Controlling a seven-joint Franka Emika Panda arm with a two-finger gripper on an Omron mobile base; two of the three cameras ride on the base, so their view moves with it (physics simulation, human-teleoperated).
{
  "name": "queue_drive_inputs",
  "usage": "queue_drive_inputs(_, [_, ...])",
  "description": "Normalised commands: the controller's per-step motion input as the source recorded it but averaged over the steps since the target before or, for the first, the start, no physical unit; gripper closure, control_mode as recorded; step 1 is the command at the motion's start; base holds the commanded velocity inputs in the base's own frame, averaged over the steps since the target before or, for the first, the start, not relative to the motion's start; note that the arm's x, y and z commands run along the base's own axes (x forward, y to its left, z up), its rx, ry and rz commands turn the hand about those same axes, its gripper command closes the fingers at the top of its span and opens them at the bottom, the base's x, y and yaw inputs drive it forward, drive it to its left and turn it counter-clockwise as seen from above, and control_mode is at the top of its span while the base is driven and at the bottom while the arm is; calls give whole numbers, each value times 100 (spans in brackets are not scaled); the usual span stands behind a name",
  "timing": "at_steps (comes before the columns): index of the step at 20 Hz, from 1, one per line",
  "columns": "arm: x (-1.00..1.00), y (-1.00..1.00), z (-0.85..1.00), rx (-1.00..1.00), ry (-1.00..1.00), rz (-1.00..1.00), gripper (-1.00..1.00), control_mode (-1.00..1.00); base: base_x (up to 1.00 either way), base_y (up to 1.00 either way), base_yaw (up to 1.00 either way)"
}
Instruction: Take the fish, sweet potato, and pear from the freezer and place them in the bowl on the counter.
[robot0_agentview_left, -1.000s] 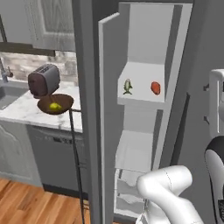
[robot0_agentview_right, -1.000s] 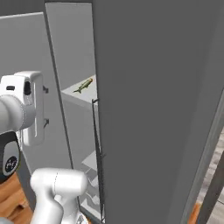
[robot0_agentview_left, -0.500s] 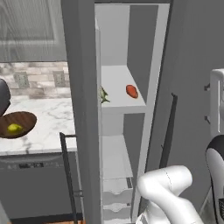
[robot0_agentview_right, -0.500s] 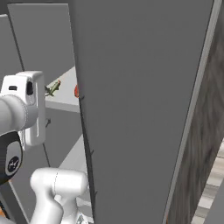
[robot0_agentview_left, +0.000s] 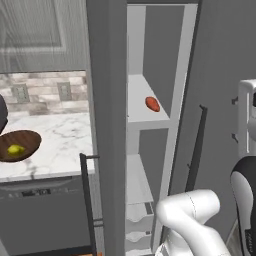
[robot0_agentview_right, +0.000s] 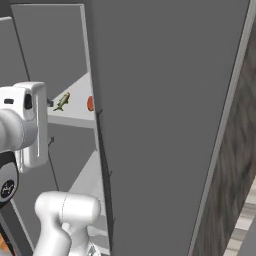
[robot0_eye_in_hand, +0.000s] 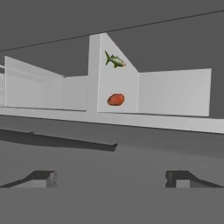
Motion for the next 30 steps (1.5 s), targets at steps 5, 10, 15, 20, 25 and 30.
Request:
queue_drive_inputs(5, [0,0,0,0,0,0,-100,100,25,18,4])
queue_drive_inputs(10, [0,0,0,0,0,0,-100,100,15,44,27])
queue_drive_inputs(15, [0,0,0,0,0,0,-100,100,12,16,37])
queue_drive_inputs(20, [0,0,0,0,0,0,-100,100,6,4,27])
queue_drive_inputs(25, [0,0,0,0,0,0,-100,100,1,14,16])
queue_drive_inputs(30, [0,0,0,0,0,0,-100,100,0,19,6])
